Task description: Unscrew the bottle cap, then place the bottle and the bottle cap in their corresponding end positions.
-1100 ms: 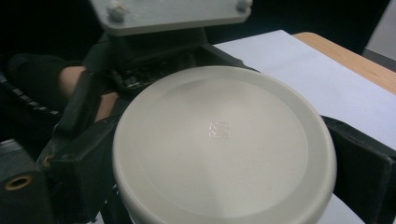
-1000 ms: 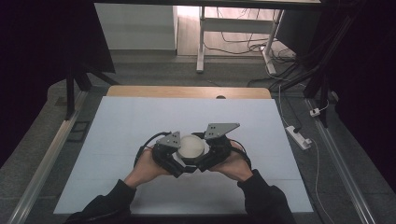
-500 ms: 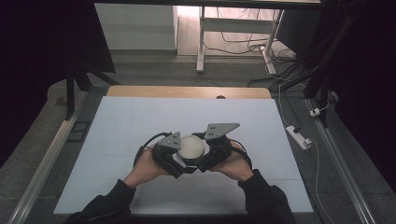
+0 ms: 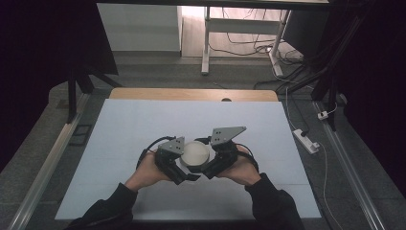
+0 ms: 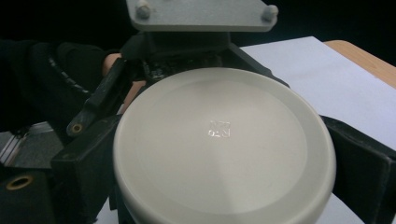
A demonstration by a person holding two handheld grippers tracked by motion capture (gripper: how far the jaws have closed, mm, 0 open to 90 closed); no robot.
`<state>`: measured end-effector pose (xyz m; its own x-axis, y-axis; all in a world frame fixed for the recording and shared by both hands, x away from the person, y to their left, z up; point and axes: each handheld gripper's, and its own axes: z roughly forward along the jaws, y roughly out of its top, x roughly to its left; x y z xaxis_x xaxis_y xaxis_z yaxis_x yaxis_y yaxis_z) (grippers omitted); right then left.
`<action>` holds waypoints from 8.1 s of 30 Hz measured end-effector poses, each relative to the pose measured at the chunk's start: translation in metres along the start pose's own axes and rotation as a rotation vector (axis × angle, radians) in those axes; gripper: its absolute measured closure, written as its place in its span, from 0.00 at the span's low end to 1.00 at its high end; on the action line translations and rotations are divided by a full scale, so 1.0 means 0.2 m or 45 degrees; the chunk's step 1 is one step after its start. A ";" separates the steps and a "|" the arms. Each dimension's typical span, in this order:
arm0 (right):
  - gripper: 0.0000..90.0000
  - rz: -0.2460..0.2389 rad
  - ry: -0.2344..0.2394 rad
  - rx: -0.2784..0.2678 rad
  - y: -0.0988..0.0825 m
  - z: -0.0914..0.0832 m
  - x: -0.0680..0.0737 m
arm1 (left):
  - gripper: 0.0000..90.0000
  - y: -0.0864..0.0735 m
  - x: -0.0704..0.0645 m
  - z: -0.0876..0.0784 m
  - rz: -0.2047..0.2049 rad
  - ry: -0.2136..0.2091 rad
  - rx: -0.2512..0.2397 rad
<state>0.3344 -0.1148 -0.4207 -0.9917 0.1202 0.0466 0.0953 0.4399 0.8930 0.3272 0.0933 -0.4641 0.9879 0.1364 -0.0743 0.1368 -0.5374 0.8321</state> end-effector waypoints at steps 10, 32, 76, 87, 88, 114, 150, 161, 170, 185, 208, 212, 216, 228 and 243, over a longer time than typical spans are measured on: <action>0.08 -0.027 0.069 0.007 -0.01 0.00 0.01 | 0.08 -0.01 0.01 0.00 0.033 -0.082 0.012; 0.03 0.143 -0.393 -0.010 0.03 0.07 0.05 | 0.08 0.01 0.01 0.00 -0.169 0.306 -0.016; 0.08 0.049 -0.260 -0.071 0.05 -0.05 0.07 | 0.08 -0.05 0.08 -0.03 -0.136 0.236 0.001; 0.08 0.041 -0.239 -0.068 0.05 -0.06 0.11 | 0.08 -0.06 0.12 -0.04 -0.170 0.291 -0.001; 0.08 0.039 -0.237 -0.069 0.05 -0.06 0.12 | 0.08 -0.06 0.13 -0.05 -0.177 0.297 -0.007; 0.08 0.053 -0.202 -0.063 -0.03 -0.03 0.19 | 0.08 -0.06 0.25 -0.06 -0.211 0.382 -0.053; 0.08 0.077 -0.201 0.092 -0.41 0.18 0.13 | 0.08 -0.06 0.45 0.14 -0.220 0.455 -0.094; 0.08 0.079 -0.208 0.198 -0.48 0.26 0.09 | 0.08 -0.12 0.50 0.20 -0.226 0.470 -0.054; 0.08 0.089 -0.227 0.289 -0.51 0.30 0.06 | 0.08 -0.14 0.52 0.22 -0.221 0.465 -0.067; 0.08 0.091 -0.271 0.403 -0.51 0.34 0.05 | 0.08 -0.17 0.54 0.23 -0.216 0.446 -0.022; 0.02 0.143 -0.227 0.323 -0.49 0.30 0.06 | 0.00 -0.15 0.51 0.16 -0.264 0.449 -0.036; 0.02 0.148 -0.231 0.300 -0.48 0.28 0.06 | 0.00 -0.16 0.49 0.12 -0.297 0.442 -0.053; 0.01 0.151 -0.235 0.272 -0.47 0.26 0.06 | 0.00 -0.18 0.47 0.08 -0.325 0.446 -0.055; 0.00 0.179 -0.264 0.250 -0.44 0.18 0.08 | 0.00 -0.22 0.38 -0.05 -0.380 0.453 -0.049; 0.00 0.208 -0.343 0.201 -0.43 0.00 0.12 | 0.00 -0.27 0.10 -0.20 -0.388 0.466 -0.069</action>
<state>0.3029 -0.1487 -0.4964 -0.9057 0.4216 0.0445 0.2839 0.5253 0.8022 0.3363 0.1585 -0.4882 0.8113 0.5702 -0.1289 0.4022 -0.3845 0.8309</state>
